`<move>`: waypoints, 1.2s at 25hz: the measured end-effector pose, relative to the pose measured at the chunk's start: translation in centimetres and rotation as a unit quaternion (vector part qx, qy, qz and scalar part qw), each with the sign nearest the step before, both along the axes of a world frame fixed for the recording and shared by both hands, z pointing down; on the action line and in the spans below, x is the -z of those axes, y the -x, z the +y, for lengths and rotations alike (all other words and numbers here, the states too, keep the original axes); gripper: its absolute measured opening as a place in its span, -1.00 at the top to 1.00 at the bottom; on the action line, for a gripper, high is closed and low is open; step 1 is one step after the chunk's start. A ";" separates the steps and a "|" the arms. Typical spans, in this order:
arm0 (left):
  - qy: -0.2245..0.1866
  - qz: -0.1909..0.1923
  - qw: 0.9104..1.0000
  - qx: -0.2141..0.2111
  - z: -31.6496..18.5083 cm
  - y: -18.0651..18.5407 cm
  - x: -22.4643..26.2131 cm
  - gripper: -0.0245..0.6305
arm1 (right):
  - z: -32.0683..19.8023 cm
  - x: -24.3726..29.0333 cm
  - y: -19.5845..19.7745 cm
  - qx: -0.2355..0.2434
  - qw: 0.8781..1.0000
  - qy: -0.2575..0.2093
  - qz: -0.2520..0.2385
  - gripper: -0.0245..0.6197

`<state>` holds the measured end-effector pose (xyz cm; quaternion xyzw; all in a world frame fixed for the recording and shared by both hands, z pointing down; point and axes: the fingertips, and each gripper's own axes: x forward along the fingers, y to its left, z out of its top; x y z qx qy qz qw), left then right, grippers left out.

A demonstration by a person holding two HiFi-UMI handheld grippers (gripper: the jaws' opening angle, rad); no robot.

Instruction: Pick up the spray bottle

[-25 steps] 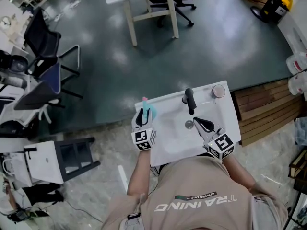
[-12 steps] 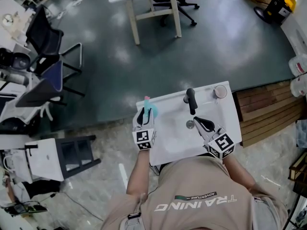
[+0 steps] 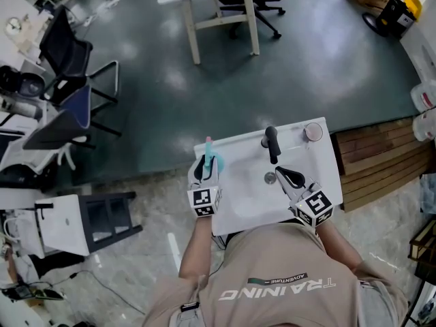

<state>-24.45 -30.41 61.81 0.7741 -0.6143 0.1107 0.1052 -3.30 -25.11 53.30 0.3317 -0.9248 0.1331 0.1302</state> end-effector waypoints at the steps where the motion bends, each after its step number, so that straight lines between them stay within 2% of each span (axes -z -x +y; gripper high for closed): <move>1: -0.001 0.000 1.000 0.001 0.2 0.1 0.2 0.47 | 0.0 0.1 0.1 0.002 1.000 -0.001 0.000 0.91; 12: -0.023 0.012 1.000 0.013 2.9 -0.2 4.1 0.47 | -0.2 1.1 0.5 0.019 1.000 -0.017 -0.016 0.91; 22: -0.071 0.005 0.997 0.020 5.6 -0.5 10.0 0.47 | 0.3 2.1 1.2 0.041 0.998 -0.037 -0.037 0.91; 30: -0.081 0.010 0.996 0.023 7.5 -1.5 11.9 0.47 | 0.4 3.6 0.7 0.051 0.996 -0.060 -0.048 0.91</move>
